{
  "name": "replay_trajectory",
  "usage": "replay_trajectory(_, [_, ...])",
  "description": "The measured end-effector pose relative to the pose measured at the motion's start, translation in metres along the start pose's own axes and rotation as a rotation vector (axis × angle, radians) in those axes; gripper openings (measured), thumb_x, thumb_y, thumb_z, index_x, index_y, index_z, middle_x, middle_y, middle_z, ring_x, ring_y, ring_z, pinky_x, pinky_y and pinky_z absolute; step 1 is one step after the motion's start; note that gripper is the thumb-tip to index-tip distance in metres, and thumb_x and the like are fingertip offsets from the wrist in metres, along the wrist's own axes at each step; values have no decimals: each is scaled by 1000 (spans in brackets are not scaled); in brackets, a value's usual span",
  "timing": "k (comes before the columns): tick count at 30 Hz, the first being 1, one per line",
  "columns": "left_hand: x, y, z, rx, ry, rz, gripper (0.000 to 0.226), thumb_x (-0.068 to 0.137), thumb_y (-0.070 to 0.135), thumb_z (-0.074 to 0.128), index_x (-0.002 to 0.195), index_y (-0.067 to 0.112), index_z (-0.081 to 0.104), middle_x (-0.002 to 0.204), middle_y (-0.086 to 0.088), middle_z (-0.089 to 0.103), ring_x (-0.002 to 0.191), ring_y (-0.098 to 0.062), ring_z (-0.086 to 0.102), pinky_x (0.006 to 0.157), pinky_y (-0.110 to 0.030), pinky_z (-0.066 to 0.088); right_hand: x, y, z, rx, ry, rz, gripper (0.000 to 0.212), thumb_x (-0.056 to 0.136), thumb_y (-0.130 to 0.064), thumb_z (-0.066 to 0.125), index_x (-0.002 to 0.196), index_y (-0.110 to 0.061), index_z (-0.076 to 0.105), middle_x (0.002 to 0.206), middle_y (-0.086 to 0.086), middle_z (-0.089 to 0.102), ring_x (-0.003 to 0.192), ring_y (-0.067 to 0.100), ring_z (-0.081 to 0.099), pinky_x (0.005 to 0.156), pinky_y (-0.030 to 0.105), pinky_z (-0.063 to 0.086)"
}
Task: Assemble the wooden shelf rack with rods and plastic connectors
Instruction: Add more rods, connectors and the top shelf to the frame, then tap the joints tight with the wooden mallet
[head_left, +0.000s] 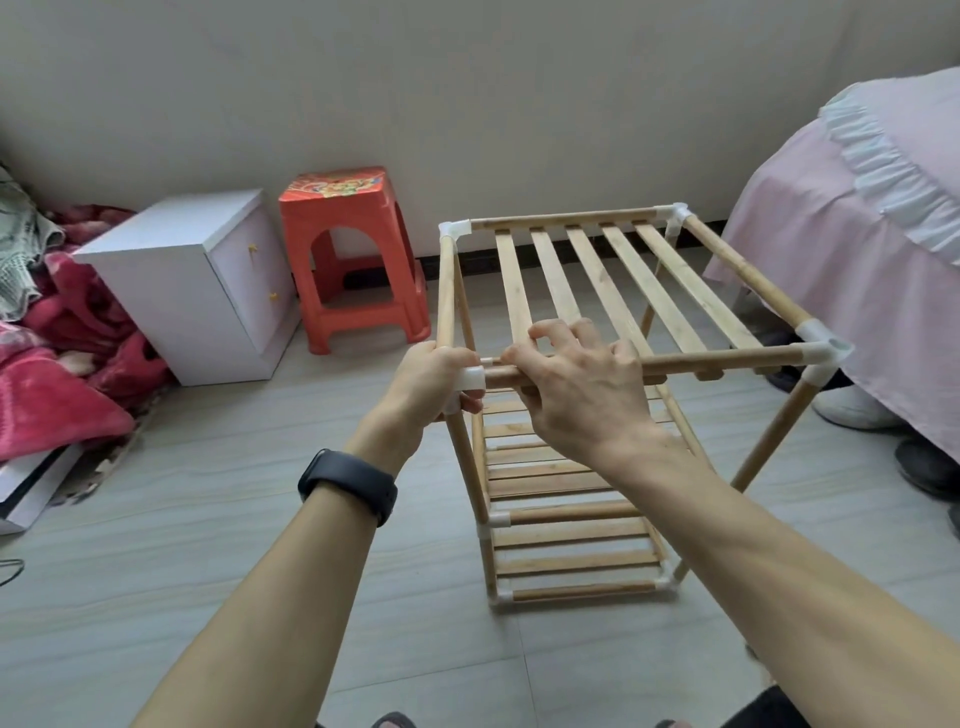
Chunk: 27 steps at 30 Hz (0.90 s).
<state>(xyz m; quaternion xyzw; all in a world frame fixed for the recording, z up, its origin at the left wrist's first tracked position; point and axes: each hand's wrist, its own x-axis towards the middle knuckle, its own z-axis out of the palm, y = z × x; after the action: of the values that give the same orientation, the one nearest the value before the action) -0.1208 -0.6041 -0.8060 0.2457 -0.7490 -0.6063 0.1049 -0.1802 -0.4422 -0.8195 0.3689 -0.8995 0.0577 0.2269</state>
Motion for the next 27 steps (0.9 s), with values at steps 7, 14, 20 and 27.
replay_trajectory(7, [-1,1,4,-60,34,-2,7,97,15,57,96,8,54,48,3,62,43,-13,61,46,-24,53,1,-2,0,-20,1,2,26,103,-39,50,128,-39,54,138,-2,50,120,26,48,77,45,42])
replay_trajectory(14, [-6,8,9,-50,31,-8,6,98,12,54,93,8,52,57,-2,65,39,-12,59,48,-24,47,2,-6,-2,-6,34,16,19,103,-34,51,121,-36,57,134,-3,52,116,26,50,72,44,32])
replay_trajectory(20, [-3,5,12,-62,65,-2,9,99,14,52,100,5,51,68,-8,57,37,-11,56,40,-20,46,1,-11,1,-34,42,19,22,103,-30,49,124,-34,55,135,-3,52,114,26,51,72,43,30])
replay_trajectory(27, [4,-4,15,-50,113,43,18,102,28,51,95,12,52,72,-7,58,43,-10,57,47,-26,51,2,-5,3,19,52,-7,21,101,-33,53,122,-36,58,136,-2,53,117,26,52,80,45,39])
